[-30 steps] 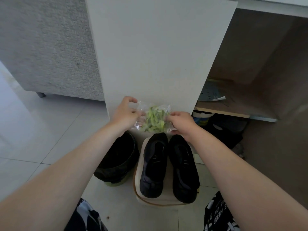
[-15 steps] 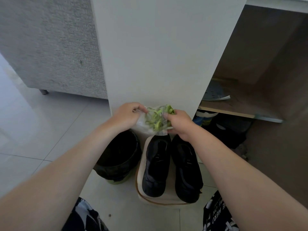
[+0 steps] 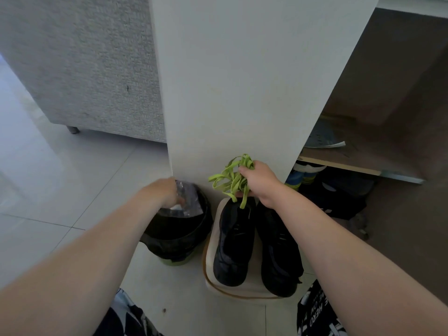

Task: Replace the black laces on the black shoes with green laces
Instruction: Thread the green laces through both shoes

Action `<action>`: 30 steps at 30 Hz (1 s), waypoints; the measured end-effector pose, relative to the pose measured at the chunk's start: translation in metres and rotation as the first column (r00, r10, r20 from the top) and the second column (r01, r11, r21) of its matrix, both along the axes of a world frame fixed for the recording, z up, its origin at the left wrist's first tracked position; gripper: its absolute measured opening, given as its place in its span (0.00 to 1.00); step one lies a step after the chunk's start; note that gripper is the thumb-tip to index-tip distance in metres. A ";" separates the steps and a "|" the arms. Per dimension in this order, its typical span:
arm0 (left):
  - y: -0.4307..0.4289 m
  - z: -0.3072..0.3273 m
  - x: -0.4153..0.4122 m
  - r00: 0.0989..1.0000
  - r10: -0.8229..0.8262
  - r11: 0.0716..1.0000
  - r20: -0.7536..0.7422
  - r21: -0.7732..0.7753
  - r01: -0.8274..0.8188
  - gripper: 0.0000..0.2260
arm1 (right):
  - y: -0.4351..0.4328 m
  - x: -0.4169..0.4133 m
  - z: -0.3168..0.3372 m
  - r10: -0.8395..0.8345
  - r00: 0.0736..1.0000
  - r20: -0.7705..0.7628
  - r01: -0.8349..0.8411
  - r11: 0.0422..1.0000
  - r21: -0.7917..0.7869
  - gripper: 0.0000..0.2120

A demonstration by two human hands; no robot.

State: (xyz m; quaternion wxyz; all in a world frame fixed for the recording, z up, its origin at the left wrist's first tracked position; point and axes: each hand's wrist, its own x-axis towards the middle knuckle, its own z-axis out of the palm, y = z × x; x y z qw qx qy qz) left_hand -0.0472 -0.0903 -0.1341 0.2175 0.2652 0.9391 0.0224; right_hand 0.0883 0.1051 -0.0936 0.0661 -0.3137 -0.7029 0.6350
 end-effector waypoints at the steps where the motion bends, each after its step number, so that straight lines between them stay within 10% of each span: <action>1: -0.003 -0.005 -0.002 0.997 -0.012 0.998 0.070 -0.061 0.016 0.34 | -0.002 -0.001 0.000 0.043 0.999 0.006 -0.043 0.999 0.011 0.08; 5: 0.006 0.003 -0.007 0.987 -0.133 0.981 0.084 -0.132 0.144 0.29 | 0.000 -0.002 -0.003 0.126 0.990 0.056 -0.130 0.989 0.067 0.07; 8: 0.028 0.027 0.003 0.986 -0.146 0.944 0.086 0.309 0.113 0.21 | 0.003 0.000 -0.004 0.164 0.985 0.062 -0.169 0.982 0.088 0.06; 11: 0.048 0.041 0.022 0.908 -0.161 0.757 0.388 0.639 -0.139 0.23 | 0.003 0.004 -0.001 0.170 0.985 0.026 -0.171 0.984 0.040 0.06; 22: 0.084 0.060 0.044 0.983 -0.159 0.769 0.088 0.635 0.068 0.08 | 0.036 0.040 0.011 0.081 0.975 0.209 -0.122 0.974 0.189 0.10; 30: 0.107 0.058 0.055 0.922 -0.093 0.524 0.376 0.806 -0.276 0.07 | 0.065 0.071 0.006 0.150 0.925 0.349 -0.230 0.952 0.200 0.12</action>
